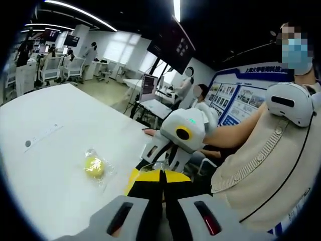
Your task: Compare the silicone blocks by pressing each to a similar depth, holding the contact briefly, and releasing to observe deformation and rebound differences across the visible hardness samples.
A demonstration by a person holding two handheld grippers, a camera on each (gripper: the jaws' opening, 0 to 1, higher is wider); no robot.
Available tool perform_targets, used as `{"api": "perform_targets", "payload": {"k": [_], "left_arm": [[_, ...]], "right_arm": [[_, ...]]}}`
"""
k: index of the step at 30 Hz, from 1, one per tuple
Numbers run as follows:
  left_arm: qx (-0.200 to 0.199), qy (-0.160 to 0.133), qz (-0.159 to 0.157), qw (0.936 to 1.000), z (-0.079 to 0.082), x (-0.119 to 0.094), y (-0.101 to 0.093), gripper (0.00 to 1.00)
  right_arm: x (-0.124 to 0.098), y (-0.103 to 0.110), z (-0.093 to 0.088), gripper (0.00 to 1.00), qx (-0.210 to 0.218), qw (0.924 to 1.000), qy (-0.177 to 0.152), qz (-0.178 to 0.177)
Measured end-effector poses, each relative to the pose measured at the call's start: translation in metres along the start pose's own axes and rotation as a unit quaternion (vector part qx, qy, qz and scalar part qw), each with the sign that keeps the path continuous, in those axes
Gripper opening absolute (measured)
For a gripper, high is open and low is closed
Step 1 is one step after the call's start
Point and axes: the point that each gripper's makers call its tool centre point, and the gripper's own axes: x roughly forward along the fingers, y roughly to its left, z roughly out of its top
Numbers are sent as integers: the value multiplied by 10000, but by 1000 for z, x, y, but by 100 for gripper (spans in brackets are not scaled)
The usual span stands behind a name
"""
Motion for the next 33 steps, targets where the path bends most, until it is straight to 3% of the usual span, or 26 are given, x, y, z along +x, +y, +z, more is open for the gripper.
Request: {"api": "perform_targets", "payload": {"k": [1, 2, 10, 14, 17, 19, 23, 33], "left_arm": [[4, -6, 0, 10000, 0, 0, 0, 0], [1, 4, -4, 10000, 0, 0, 0, 0], [-72, -16, -19, 10000, 1, 0, -2, 0], [-161, 2, 78, 9998, 1, 1, 0, 0], [-137, -8, 167, 9998, 2, 2, 1, 0], [-5, -60, 309, 9995, 5, 2, 6, 0], [-107, -46, 361, 9993, 5, 3, 8, 0], [-252, -240, 359, 9988, 11, 0, 12, 0]], "right_arm": [[0, -3, 1, 7, -137, 9998, -28, -104], [0, 1, 0, 7, 45, 10000, 13, 33], [0, 0, 2, 8, 49, 9999, -133, 5], [-1, 0, 1, 9, 194, 9998, -107, -2], [-1, -2, 0, 11, 189, 9998, -102, -50], [-2, -7, 1, 12, -34, 9996, -150, -217], [0, -10, 0, 15, 81, 9995, -173, -263], [-2, -11, 3, 27, -49, 9988, -321, -372]]}}
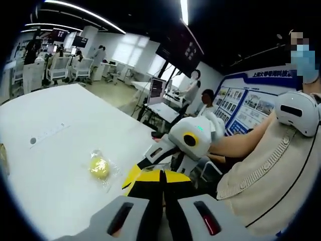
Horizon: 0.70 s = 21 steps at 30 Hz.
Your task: Compare the silicone blocks by pressing each to a similar depth, holding the contact briefly, and releasing to observe deformation and rebound differences across the visible hardness samples.
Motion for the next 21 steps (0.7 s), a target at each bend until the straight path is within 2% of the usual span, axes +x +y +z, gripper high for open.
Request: {"api": "perform_targets", "payload": {"k": [3, 13, 18, 21], "left_arm": [[-135, -28, -1, 9999, 0, -1, 2, 0], [-190, -177, 33, 9997, 1, -4, 4, 0], [-318, -344, 35, 9989, -3, -7, 6, 0], [-343, -348, 67, 9988, -5, -8, 8, 0]], "right_arm": [[-1, -2, 1, 31, -102, 9999, -31, -77], [-3, -6, 2, 46, -22, 9995, -141, -292], [-11, -12, 7, 59, 25, 9975, -430, -552], [-16, -15, 8, 63, 51, 9963, -504, -697]]}}
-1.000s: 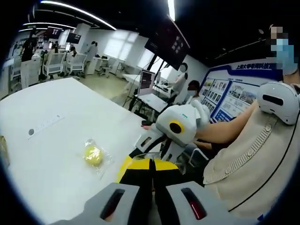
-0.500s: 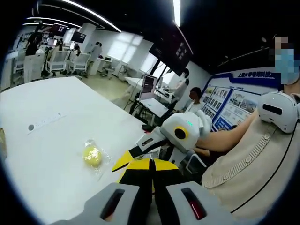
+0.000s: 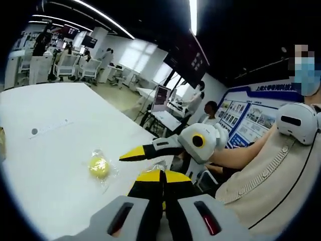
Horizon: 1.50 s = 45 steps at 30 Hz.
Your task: Compare the silicone blocks by pressing each to a similar depth, holding the contact briefly, and releasing to observe deformation and rebound differences across the visible hardness samples.
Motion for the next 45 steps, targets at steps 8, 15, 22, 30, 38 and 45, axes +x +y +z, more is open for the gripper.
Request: {"api": "perform_targets", "payload": {"k": [8, 15, 22, 30, 38, 45], "left_arm": [[-191, -175, 74, 9996, -5, -4, 9, 0], [-333, -271, 185, 9989, -10, -6, 21, 0], [-539, -408, 477, 9966, -17, -8, 42, 0], [-924, -682, 688, 9910, -23, -11, 66, 0], [-1394, -935, 1091, 9797, -40, -1, 107, 0], [-1543, -810, 1213, 9772, -50, 18, 138, 0]], "right_arm": [[-23, -5, -4, 72, 264, 9988, -211, -352], [-61, -12, -9, 74, 626, 9920, -560, -938], [-94, -10, -28, 74, 792, 9889, -474, -1164], [-121, -4, -47, 74, 1137, 9820, -361, -1463], [-130, -2, -60, 72, 1322, 9755, -214, -1744], [-133, -2, -66, 71, 1411, 9721, -56, -1875]]}}
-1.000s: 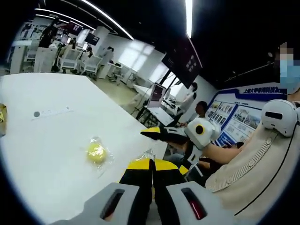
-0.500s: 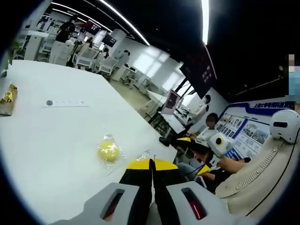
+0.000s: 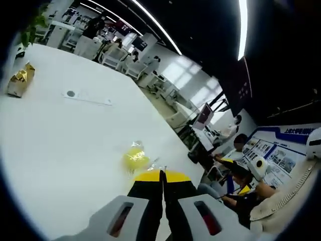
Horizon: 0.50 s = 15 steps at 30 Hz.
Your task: Compare the silicone blocks by pressing each to a similar depth, holding the contact briefly, and releasing to observe deformation and rebound differences across the visible hardness samples.
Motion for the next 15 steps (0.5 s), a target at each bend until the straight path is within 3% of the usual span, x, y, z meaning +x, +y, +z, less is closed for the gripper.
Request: {"api": "perform_targets", "payload": {"k": [10, 11, 15], "left_arm": [[-256, 272, -13, 9993, -8, 32, 31, 0], [-503, 171, -166, 9985, -2, 34, 30, 0], [-428, 180, -57, 9989, 10, 34, 49, 0]], "right_arm": [[-1, -11, -4, 68, 78, 9994, 239, -246], [0, -13, -5, 68, 82, 9992, 271, -270], [0, -19, -10, 66, 166, 9983, 400, -379]]}}
